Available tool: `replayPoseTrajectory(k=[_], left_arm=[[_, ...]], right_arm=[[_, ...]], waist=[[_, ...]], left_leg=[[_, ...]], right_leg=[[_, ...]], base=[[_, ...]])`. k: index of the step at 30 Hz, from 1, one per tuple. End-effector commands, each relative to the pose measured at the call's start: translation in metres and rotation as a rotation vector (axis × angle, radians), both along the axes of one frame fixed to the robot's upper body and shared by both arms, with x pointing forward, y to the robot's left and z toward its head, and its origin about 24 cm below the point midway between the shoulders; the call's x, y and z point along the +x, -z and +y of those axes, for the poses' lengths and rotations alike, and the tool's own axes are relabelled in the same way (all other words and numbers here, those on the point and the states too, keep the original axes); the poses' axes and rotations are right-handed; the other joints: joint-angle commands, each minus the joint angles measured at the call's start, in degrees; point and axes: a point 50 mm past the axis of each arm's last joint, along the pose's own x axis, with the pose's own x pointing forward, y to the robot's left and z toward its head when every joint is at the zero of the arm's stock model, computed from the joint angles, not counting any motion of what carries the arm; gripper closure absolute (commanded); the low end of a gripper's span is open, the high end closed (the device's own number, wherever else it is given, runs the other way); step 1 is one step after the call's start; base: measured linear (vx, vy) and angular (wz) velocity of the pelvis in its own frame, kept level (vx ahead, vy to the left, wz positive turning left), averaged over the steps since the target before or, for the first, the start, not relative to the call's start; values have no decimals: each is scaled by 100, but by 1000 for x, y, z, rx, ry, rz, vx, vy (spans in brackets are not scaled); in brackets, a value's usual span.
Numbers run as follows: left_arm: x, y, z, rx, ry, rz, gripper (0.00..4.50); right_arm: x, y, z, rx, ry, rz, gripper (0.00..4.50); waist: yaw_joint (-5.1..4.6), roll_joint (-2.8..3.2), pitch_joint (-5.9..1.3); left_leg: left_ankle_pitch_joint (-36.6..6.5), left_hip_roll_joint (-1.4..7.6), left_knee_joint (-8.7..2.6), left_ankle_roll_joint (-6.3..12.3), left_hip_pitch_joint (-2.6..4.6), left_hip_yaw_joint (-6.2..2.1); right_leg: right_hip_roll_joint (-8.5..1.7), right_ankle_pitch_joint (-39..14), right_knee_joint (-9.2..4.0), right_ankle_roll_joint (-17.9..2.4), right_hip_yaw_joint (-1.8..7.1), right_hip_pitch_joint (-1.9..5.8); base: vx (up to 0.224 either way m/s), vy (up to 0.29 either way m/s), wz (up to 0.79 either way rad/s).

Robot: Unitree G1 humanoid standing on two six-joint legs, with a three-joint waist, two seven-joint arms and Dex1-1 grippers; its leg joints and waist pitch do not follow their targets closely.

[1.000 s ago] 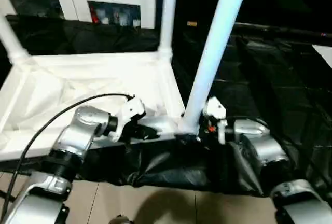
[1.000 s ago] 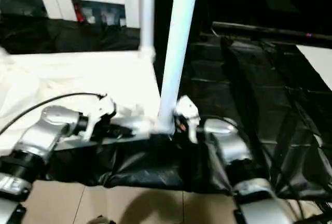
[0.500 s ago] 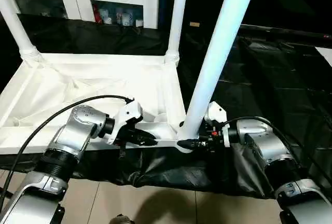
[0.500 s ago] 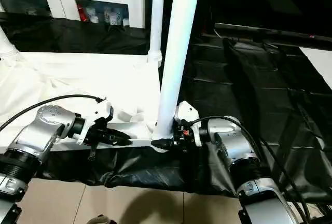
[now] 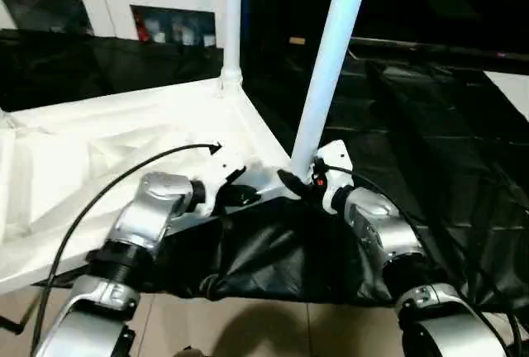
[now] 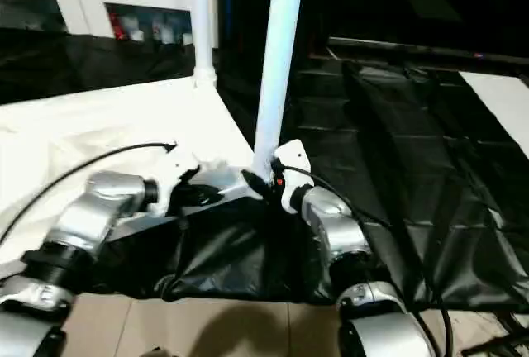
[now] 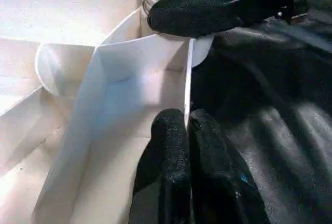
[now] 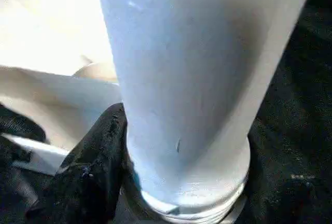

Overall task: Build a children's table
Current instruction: Rotate leg to tighten

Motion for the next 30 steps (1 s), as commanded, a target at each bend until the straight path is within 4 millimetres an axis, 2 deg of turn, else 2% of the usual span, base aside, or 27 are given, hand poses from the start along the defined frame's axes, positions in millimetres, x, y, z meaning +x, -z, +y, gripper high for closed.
replayPoseTrajectory(k=[1,6,7,8,9,11,12,13,14,17,19,20,23,24,25,27,28,30], left_arm=[[2,-12,-45,-85,88,-54,450],[2,-13,-45,-88,103,-63,450],[2,-13,-45,-88,103,-63,450],[-1,-13,-36,-90,144,-56,450],[-2,-13,-34,-89,153,-49,450],[-3,-13,-30,-89,166,-35,450],[-6,-14,-25,-90,195,-29,450],[-7,-14,-22,-91,217,-19,450],[-10,-15,-16,-91,255,-2,450],[-14,-18,1,-72,331,36,450],[-14,-19,6,-64,345,48,450],[-15,-20,10,-59,358,56,450],[-15,-23,16,-59,375,90,450],[-15,-23,16,-59,375,90,450],[-15,-24,17,-62,379,98,450],[-14,-26,19,-66,384,107,450],[-13,-27,19,-73,398,118,450],[-13,-27,19,-81,406,126,450]], right_arm=[[-16,7,52,51,-184,52,122],[-14,5,50,64,-179,48,79],[-14,5,50,64,-179,48,69],[-12,3,40,38,-214,26,69],[-12,2,37,29,-228,18,69],[-12,1,32,15,-252,7,69],[-13,-1,28,15,-291,-2,69],[-14,-3,26,17,-329,-7,69],[-17,-5,21,23,-401,-10,69],[-29,-8,10,23,-605,6,69],[-30,-8,7,13,-639,14,69],[-31,-8,5,6,-660,24,92],[-35,-7,2,2,-724,53,111],[-35,-7,2,2,-724,53,111],[-36,-7,1,1,-743,61,135],[-39,-6,-1,-22,-795,82,141],[-42,-5,-6,-59,-861,115,148],[-43,-5,-9,-77,-884,128,160]], waist=[[-4,48,-315],[-15,93,-311],[-19,86,-313],[-21,89,-309],[-22,65,-309],[-15,77,-326],[-14,56,-331],[-7,67,-337],[-10,31,-336],[24,42,-340],[51,52,-330],[69,59,-325],[111,64,-301],[114,65,-303],[118,62,-302],[130,58,-309],[136,110,-323],[154,95,-329]], left_leg=[[-1550,215,-430,-16,29,-114],[-1678,225,-449,-22,38,-125],[-1688,223,-446,-25,41,-119],[-1704,223,-448,-28,40,-121],[-1710,221,-448,-15,38,-118],[-1577,230,-436,26,31,-118],[-1464,224,-425,65,21,-106],[-1359,229,-420,109,17,-107],[-1337,223,-413,152,12,-98],[-1091,225,-385,340,-3,-89],[-1019,250,-378,398,-5,-68],[-1085,262,-385,369,12,-66],[-1346,277,-417,193,25,-81],[-1374,278,-418,165,30,-81],[-1396,276,-420,141,32,-83],[-1395,271,-420,113,38,-85],[-1330,259,-403,120,54,-72],[-1236,260,-390,161,45,-64]], right_leg=[[-336,-1556,-465,-1045,275,230],[-329,-1607,-475,-1048,272,217],[-325,-1601,-480,-1045,272,214],[-326,-1606,-480,-1046,274,216],[-329,-1637,-487,-1038,272,217],[-332,-1420,-455,-1091,275,233],[-330,-1235,-436,-1143,276,242],[-328,-1071,-412,-1201,270,251],[-323,-1023,-408,-1223,268,257],[-316,-649,-360,-1350,261,285],[-305,-545,-335,-1426,251,273],[-317,-681,-346,-1451,245,265],[-348,-1247,-392,-1360,259,250],[-347,-1274,-392,-1354,261,245],[-352,-1300,-395,-1348,262,243],[-347,-1291,-391,-1331,262,246],[-316,-1062,-384,-1364,260,249],[-318,-839,-353,-1432,263,252]], base=[[0,0,0],[0,0,0],[0,0,0],[0,0,0],[0,0,0],[0,0,0],[0,0,0],[0,0,0],[0,0,0],[0,0,0],[0,0,0],[0,0,0],[0,0,0],[0,0,0],[0,0,0],[0,0,0],[0,0,0],[0,0,0]])
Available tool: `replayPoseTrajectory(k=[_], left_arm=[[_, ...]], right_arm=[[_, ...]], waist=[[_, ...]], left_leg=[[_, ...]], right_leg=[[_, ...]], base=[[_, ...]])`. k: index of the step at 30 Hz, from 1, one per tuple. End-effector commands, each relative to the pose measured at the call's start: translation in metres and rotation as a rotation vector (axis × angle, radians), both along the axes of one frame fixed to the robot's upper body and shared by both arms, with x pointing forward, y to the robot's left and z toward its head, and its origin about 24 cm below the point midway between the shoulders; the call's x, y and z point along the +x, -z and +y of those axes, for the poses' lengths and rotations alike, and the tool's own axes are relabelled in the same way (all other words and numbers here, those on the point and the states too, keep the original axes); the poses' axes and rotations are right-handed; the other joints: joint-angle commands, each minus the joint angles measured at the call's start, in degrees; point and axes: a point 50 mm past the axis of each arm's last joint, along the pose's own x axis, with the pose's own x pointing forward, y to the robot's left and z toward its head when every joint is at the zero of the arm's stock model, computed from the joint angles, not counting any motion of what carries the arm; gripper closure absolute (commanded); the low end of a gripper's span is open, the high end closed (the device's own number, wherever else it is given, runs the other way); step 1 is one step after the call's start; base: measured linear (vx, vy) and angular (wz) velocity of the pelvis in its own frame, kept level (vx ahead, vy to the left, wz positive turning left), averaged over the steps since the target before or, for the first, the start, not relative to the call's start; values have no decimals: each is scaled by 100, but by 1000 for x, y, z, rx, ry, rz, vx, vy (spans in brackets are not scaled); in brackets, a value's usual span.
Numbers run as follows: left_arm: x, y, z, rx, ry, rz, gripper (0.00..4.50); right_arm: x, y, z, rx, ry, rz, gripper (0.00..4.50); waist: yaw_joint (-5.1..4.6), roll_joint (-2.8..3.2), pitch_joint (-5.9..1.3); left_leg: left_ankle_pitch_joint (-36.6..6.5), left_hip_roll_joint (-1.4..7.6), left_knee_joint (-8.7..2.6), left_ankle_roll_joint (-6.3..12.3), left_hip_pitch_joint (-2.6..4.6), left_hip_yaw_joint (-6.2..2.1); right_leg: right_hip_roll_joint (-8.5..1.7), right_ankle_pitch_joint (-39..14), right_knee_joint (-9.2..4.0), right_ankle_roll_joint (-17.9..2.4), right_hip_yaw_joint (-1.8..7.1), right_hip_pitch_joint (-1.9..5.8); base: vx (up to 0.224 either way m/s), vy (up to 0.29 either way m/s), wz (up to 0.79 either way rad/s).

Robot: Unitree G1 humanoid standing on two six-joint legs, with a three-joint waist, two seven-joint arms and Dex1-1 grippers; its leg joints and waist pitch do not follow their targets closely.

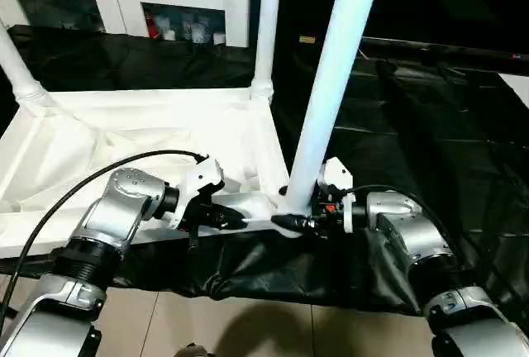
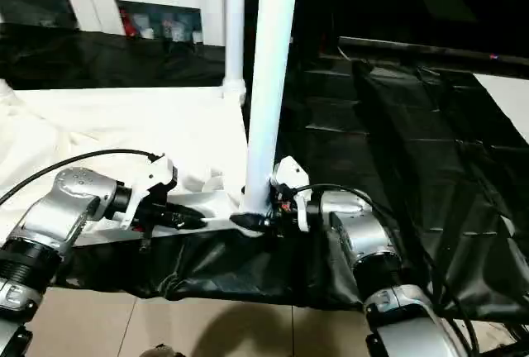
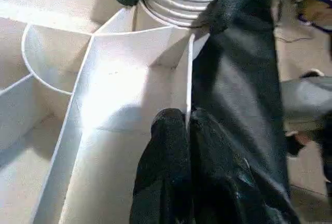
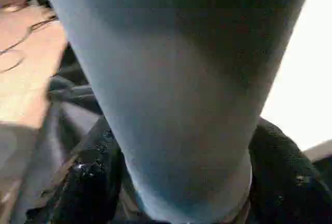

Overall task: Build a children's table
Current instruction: Rotate leg to tighten

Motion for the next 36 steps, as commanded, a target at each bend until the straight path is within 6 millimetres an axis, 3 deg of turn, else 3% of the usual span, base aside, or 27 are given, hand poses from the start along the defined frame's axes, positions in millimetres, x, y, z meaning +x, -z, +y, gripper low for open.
replayPoseTrajectory(k=[1,4,7,12,14,16,17,19,21,22,24,26,31,34,36], left_arm=[[7,-18,-18,-80,57,-42,450],[9,-18,-19,-81,46,-57,450],[11,-17,-21,-78,17,-81,450],[23,-15,-30,-64,-146,-203,450],[25,-14,-35,-57,-178,-224,450],[25,-14,-37,-57,-186,-227,450],[27,-11,-46,-53,-228,-241,450],[28,-9,-50,-50,-249,-250,450],[31,-4,-70,-47,-310,-291,450],[31,-4,-72,-48,-314,-295,450],[32,-5,-77,-58,-325,-306,450],[32,-5,-81,-70,-321,-312,450],[30,-8,-77,-77,-279,-310,450],[26,-9,-68,-70,-212,-298,450],[24,-8,-63,-62,-183,-289,450]], right_arm=[[-12,8,12,-57,-158,56,173],[-13,8,11,-52,-154,59,178],[-13,9,12,-36,-133,61,178],[1,17,28,26,189,25,178],[6,21,32,22,305,26,179],[7,22,33,21,333,28,180],[11,29,38,-1,468,34,180],[13,32,40,-17,536,35,180],[20,35,56,-1,734,42,180],[20,34,57,2,746,41,180],[21,31,63,23,748,30,180],[22,26,67,53,715,18,111],[22,19,64,83,628,-8,73],[17,18,55,67,480,-42,66],[15,18,50,56,421,-52,66]], waist=[[-4,67,-361],[-1,21,-355],[8,23,-344],[-19,-23,-339],[-53,-8,-328],[-81,-18,-338],[-93,-22,-347],[-117,-10,-346],[-172,0,-345],[-172,41,-354],[-167,14,-364],[-164,8,-358],[-151,-8,-347],[-143,20,-358],[-143,3,-368]], left_leg=[[-1132,250,-377,191,54,-69],[-1143,247,-378,201,39,-72],[-1226,257,-386,172,54,-78],[-1272,239,-412,61,50,-102],[-1361,237,-430,-25,53,-120],[-1395,238,-434,-63,59,-123],[-1362,237,-429,-55,59,-119],[-1365,233,-433,-97,72,-121],[-1351,221,-438,-153,63,-114],[-1360,222,-436,-178,72,-120],[-1367,213,-420,-96,60,-106],[-1350,207,-415,-4,46,-99],[-1424,221,-432,51,37,-115],[-1320,215,-415,116,34,-106],[-1145,213,-399,221,18,-104]], right_leg=[[-323,-701,-339,-1480,267,280],[-337,-844,-352,-1458,264,291],[-347,-1153,-382,-1376,268,271],[-360,-1383,-410,-1220,275,267],[-374,-1627,-432,-1129,276,252],[-375,-1688,-442,-1084,279,248],[-372,-1589,-430,-1088,280,247],[-365,-1540,-433,-1088,278,237],[-346,-1425,-431,-1094,286,228],[-359,-1425,-427,-1098,285,231],[-341,-1272,-426,-1079,283,252],[-336,-1194,-427,-1088,282,257],[-352,-1451,-447,-1019,279,257],[-342,-1179,-427,-1085,277,271],[-336,-857,-387,-1186,272,294]], base=[[0,0,0],[0,0,0],[0,0,0],[0,0,0],[0,0,0],[0,0,0],[0,0,0],[0,0,0],[0,0,0],[0,0,0],[0,0,0],[0,0,0],[0,0,0],[0,0,0],[0,0,0]])
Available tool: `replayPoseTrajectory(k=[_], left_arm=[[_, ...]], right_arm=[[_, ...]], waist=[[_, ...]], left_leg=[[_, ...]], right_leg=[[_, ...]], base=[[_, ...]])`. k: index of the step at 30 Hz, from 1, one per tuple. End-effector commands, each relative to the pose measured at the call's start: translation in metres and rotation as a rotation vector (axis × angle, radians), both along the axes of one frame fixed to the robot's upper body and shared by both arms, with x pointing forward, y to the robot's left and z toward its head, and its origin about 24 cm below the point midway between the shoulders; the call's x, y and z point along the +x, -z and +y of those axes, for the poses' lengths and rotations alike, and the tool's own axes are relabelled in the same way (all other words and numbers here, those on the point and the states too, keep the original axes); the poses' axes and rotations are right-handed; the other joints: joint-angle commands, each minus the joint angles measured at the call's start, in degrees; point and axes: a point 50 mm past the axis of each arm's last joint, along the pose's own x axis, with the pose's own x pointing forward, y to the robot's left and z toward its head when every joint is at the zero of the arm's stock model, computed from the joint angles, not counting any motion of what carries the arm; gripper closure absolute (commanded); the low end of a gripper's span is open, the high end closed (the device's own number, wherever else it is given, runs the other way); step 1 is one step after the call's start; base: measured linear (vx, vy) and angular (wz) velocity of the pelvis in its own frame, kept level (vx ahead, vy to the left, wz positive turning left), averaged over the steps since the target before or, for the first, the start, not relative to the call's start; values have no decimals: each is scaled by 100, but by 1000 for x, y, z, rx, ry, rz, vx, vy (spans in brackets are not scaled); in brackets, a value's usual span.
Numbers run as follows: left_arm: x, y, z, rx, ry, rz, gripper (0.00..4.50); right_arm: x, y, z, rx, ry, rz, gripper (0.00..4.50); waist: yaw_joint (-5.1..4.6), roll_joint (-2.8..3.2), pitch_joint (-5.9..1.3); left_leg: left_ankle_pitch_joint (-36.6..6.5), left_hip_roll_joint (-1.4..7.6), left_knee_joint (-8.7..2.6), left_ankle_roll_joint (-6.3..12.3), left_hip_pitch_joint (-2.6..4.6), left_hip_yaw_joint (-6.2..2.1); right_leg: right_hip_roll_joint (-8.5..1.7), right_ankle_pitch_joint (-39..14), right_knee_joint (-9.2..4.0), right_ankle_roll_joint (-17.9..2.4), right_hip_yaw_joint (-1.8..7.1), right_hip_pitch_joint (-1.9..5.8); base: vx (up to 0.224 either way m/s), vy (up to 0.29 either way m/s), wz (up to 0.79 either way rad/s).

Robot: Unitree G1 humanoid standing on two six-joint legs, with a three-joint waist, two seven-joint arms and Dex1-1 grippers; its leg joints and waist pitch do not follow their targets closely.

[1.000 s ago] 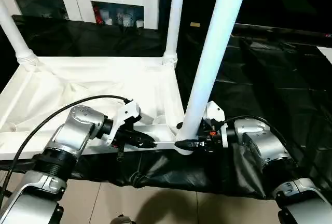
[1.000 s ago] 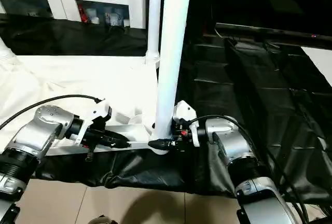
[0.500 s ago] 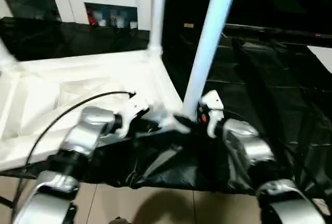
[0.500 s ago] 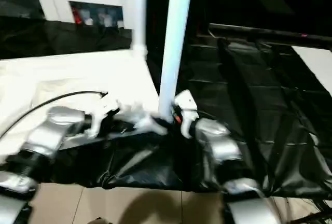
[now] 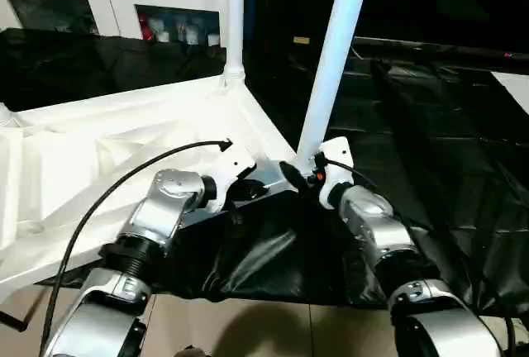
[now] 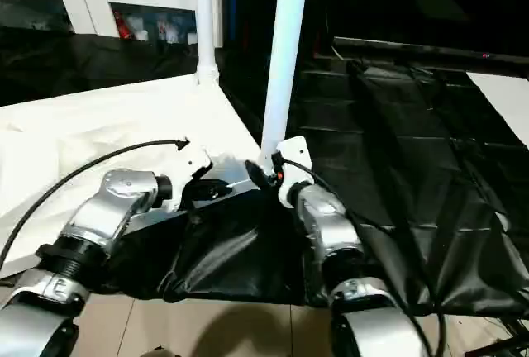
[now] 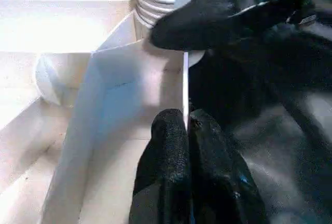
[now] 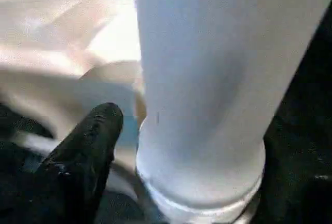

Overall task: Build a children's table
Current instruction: Rotate leg to tighten

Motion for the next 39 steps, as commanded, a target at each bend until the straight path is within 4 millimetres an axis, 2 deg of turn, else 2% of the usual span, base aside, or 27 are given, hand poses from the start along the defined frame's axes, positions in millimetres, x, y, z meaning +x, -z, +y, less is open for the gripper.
replayPoseTrajectory(k=[1,2,4,6,7,9,14,20,21,24,26,28,29,30,31,32,33,34,35,37,38,39], left_arm=[[-3,-13,-24,-68,128,-56,450],[-5,-12,-20,-59,164,-41,450],[-9,-12,-10,-34,234,-10,450],[-10,-12,-5,-22,260,3,450],[-10,-12,-4,-21,263,4,450],[-11,-16,4,-10,308,14,450],[-13,-20,17,2,365,63,450],[-14,-21,21,-8,384,77,450],[-13,-21,21,-11,376,69,450],[-12,-19,19,-28,349,62,450],[-11,-18,17,-46,302,45,450],[-9,-17,15,-55,260,30,450],[-7,-17,14,-56,226,19,450],[-7,-17,14,-56,226,19,450],[-3,-16,9,-66,149,-7,450],[-2,-16,7,-69,125,-16,450],[1,-14,4,-73,75,-29,450],[1,-14,4,-73,75,-29,450],[3,-12,-2,-66,33,-42,450],[4,-7,-18,-68,-26,-49,450],[4,-6,-23,-72,-39,-52,450],[4,-6,-23,-72,-39,-52,450]], right_arm=[[-17,5,34,-8,-266,17,66],[-19,4,29,-10,-321,14,66],[-26,0,19,-9,-456,15,66],[-30,-1,14,-21,-528,18,66],[-31,-1,14,-24,-533,18,66],[-36,0,6,-74,-625,34,66],[-47,-1,-1,-91,-791,93,66],[-51,0,-2,-115,-846,119,120],[-51,1,-1,-105,-834,118,137],[-50,3,1,-96,-802,109,144],[-50,7,5,-72,-735,111,169],[-47,9,8,-57,-662,103,169],[-44,10,11,-53,-603,98,173],[-44,10,11,-53,-603,98,175],[-35,15,16,-67,-447,78,177],[-33,16,17,-72,-406,75,178],[-29,19,21,-75,-325,82,178],[-29,19,21,-75,-325,82,178],[-25,20,27,-52,-232,90,180],[-19,22,43,-12,-60,117,180],[-18,23,48,-10,-16,122,180],[-18,23,48,-10,-16,122,180]], waist=[[12,18,-352],[12,44,-345],[27,28,-349],[46,59,-342],[52,51,-338],[84,76,-325],[147,75,-325],[173,71,-333],[170,52,-333],[180,58,-335],[179,62,-331],[177,67,-321],[162,82,-308],[140,69,-304],[121,84,-303],[105,89,-295],[84,84,-303],[74,82,-310],[55,81,-312],[21,122,-311],[-15,129,-316],[-8,121,-321]], left_leg=[[-1104,214,-372,246,3,-95],[-1090,217,-375,259,4,-96],[-1109,220,-365,310,10,-92],[-1094,241,-362,358,16,-79],[-1108,243,-362,354,13,-78],[-1298,263,-378,277,37,-76],[-1380,273,-390,187,44,-86],[-1277,263,-378,173,42,-80],[-1294,263,-380,159,43,-81],[-1263,264,-381,138,48,-83],[-1268,262,-383,129,41,-84],[-1386,259,-397,85,46,-92],[-1535,255,-415,20,44,-107],[-1669,250,-424,-46,59,-120],[-1688,257,-434,-112,66,-131],[-1743,251,-439,-143,77,-134],[-1766,249,-450,-187,58,-152],[-1743,247,-448,-198,59,-154],[-1728,241,-442,-186,66,-148],[-1708,237,-443,-195,65,-145],[-1694,234,-445,-237,59,-142],[-1681,226,-445,-232,62,-147]], right_leg=[[-337,-792,-375,-1228,275,293],[-339,-763,-378,-1281,273,291],[-334,-741,-376,-1300,272,309],[-312,-623,-357,-1378,260,301],[-314,-642,-357,-1399,257,302],[-328,-955,-382,-1404,257,281],[-337,-1047,-374,-1369,267,277],[-340,-865,-355,-1457,264,279],[-340,-921,-362,-1441,263,280],[-344,-972,-362,-1411,266,275],[-345,-969,-364,-1394,268,276],[-350,-1164,-386,-1345,267,270],[-365,-1424,-415,-1285,271,265],[-379,-1706,-449,-1209,272,252],[-389,-1826,-461,-1153,280,235],[-381,-1903,-476,-1136,281,219],[-380,-1968,-475,-1073,272,246],[-377,-1929,-466,-1067,270,245],[-367,-1851,-468,-1071,276,231],[-357,-1711,-462,-1115,283,225],[-351,-1616,-461,-1126,284,222],[-347,-1605,-459,-1111,274,234]], base=[[0,0,0],[0,0,0],[0,0,0],[0,0,0],[0,0,0],[0,0,0],[0,0,0],[0,0,0],[0,0,0],[0,0,0],[0,0,0],[0,0,0],[0,0,0],[0,0,0],[0,0,0],[0,0,0],[0,0,0],[0,0,0],[0,0,0],[0,0,0],[0,0,0],[0,0,0]])
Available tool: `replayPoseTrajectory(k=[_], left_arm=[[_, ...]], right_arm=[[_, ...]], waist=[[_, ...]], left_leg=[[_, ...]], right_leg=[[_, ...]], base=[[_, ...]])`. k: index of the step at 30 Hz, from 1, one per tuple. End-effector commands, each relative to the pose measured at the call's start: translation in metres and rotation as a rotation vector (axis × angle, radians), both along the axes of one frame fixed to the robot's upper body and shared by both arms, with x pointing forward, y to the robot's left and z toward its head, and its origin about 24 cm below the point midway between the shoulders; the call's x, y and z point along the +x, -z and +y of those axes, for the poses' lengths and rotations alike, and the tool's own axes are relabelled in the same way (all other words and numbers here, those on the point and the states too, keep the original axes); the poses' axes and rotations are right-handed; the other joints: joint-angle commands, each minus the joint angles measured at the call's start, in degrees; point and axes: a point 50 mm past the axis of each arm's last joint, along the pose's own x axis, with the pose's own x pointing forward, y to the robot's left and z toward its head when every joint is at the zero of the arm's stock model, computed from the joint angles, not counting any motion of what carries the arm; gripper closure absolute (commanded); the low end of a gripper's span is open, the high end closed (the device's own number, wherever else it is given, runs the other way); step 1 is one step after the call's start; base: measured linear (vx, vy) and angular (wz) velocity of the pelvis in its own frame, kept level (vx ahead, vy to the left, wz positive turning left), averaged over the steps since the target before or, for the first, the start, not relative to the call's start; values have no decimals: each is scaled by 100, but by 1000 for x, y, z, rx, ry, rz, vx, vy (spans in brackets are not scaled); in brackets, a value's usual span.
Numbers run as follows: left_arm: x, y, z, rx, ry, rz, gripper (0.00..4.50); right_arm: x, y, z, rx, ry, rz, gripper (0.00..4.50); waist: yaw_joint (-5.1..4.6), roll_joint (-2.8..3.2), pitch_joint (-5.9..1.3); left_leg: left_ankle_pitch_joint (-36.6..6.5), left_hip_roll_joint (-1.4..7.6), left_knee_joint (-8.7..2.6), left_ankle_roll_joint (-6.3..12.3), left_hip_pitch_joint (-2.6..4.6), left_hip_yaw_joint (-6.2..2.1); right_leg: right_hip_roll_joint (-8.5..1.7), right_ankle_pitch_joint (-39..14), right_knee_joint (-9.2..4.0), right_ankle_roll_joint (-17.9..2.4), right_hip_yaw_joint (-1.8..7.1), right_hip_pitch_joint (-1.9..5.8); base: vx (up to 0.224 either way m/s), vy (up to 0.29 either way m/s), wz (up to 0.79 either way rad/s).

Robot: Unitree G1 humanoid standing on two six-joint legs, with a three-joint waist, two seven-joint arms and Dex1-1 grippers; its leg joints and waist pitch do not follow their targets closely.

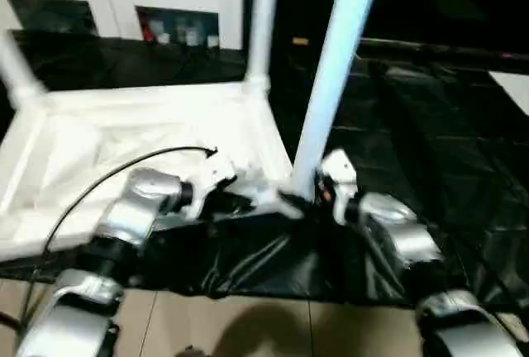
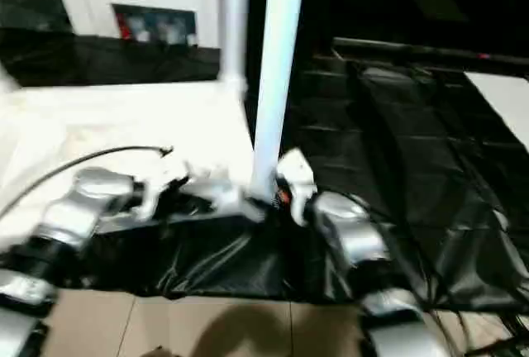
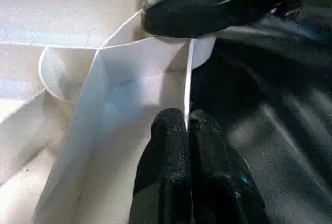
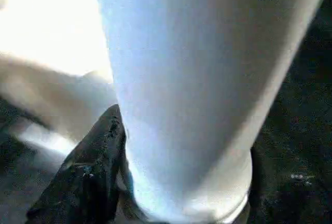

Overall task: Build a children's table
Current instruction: Rotate leg to tighten

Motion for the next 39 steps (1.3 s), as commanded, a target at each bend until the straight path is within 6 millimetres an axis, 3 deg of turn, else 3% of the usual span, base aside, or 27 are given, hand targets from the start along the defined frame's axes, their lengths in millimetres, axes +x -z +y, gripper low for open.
replayPoseTrajectory(k=[1,2,3,4,10,14,16,17,20,22,23,24,27,28,30,33,39], left_arm=[[4,-9,-34,-58,-2,-60,450],[3,-8,-39,-58,10,-60,450],[2,-7,-42,-52,22,-65,450],[1,-7,-44,-46,36,-67,450],[-1,-11,-40,-54,111,-84,450],[-6,-13,-23,-49,167,-52,450],[-6,-13,-20,-48,176,-44,450],[-8,-14,-12,-46,216,-31,450],[-11,-16,-3,-37,269,-20,450],[-12,-18,3,-44,295,-4,450],[-11,-20,8,-49,303,11,450],[-12,-21,11,-49,315,19,450],[-12,-22,16,-44,330,31,450],[-12,-23,17,-40,339,38,450],[-13,-23,19,-39,353,49,450],[-14,-23,20,-36,366,54,450],[-14,-23,17,-54,363,46,450]], right_arm=[[-17,20,46,-23,-102,94,180],[-17,19,50,-23,-97,90,180],[-18,18,53,-16,-105,80,180],[-18,17,54,-9,-118,70,125],[-15,8,44,25,-180,32,65],[-16,7,23,-33,-310,2,65],[-18,7,20,-42,-348,-2,65],[-21,5,12,-55,-450,-6,65],[-27,3,7,-63,-569,-4,65],[-31,1,3,-66,-664,9,65],[-35,0,0,-70,-739,22,65],[-36,-1,-1,-72,-777,31,65],[-39,-2,-4,-75,-835,45,65],[-41,-3,-6,-80,-874,54,90],[-45,-3,-8,-82,-925,76,97],[-53,1,-10,-101,-993,104,114],[-57,5,-8,-81,-972,113,167]], waist=[[5,89,-326],[-1,131,-329],[-13,118,-325],[-9,121,-324],[-7,115,-324],[-14,100,-351],[-23,92,-349],[-2,45,-353],[35,60,-342],[56,59,-332],[56,31,-326],[79,61,-324],[107,57,-311],[113,53,-312],[148,-10,-316],[199,-4,-316],[229,3,-316]], left_leg=[[-1651,214,-447,-166,44,-132],[-1595,218,-447,-148,42,-124],[-1627,216,-447,-121,35,-118],[-1658,210,-445,-104,33,-117],[-1761,218,-456,-5,25,-127],[-1370,218,-411,144,4,-102],[-1280,214,-401,205,-9,-91],[-1175,211,-391,268,-5,-87],[-1110,233,-380,388,-6,-71],[-1163,249,-384,369,-3,-66],[-1201,256,-386,366,-2,-61],[-1265,267,-394,333,7,-70],[-1429,274,-414,226,25,-77],[-1419,278,-417,213,25,-79],[-1314,273,-407,251,24,-69],[-1152,271,-392,287,17,-67],[-1230,270,-403,210,28,-76]], right_leg=[[-337,-1518,-455,-1074,272,226],[-333,-1363,-448,-1100,278,219],[-322,-1289,-455,-1109,275,223],[-325,-1310,-459,-1100,272,227],[-332,-1621,-491,-993,272,232],[-325,-895,-403,-1215,267,267],[-326,-747,-392,-1278,274,274],[-334,-728,-380,-1313,269,286],[-320,-694,-372,-1359,260,289],[-312,-786,-368,-1380,250,287],[-316,-846,-372,-1376,253,279],[-328,-979,-376,-1376,255,270],[-332,-1187,-395,-1364,259,256],[-331,-1168,-388,-1357,260,257],[-337,-1115,-382,-1336,265,262],[-348,-1001,-361,-1349,266,254],[-352,-1183,-382,-1280,266,249]], base=[[0,0,0],[0,0,0],[0,0,0],[0,0,0],[0,0,0],[0,0,0],[0,0,0],[0,0,0],[0,0,0],[0,0,0],[0,0,0],[0,0,0],[0,0,0],[0,0,0],[0,0,0],[0,0,0],[0,0,0]])
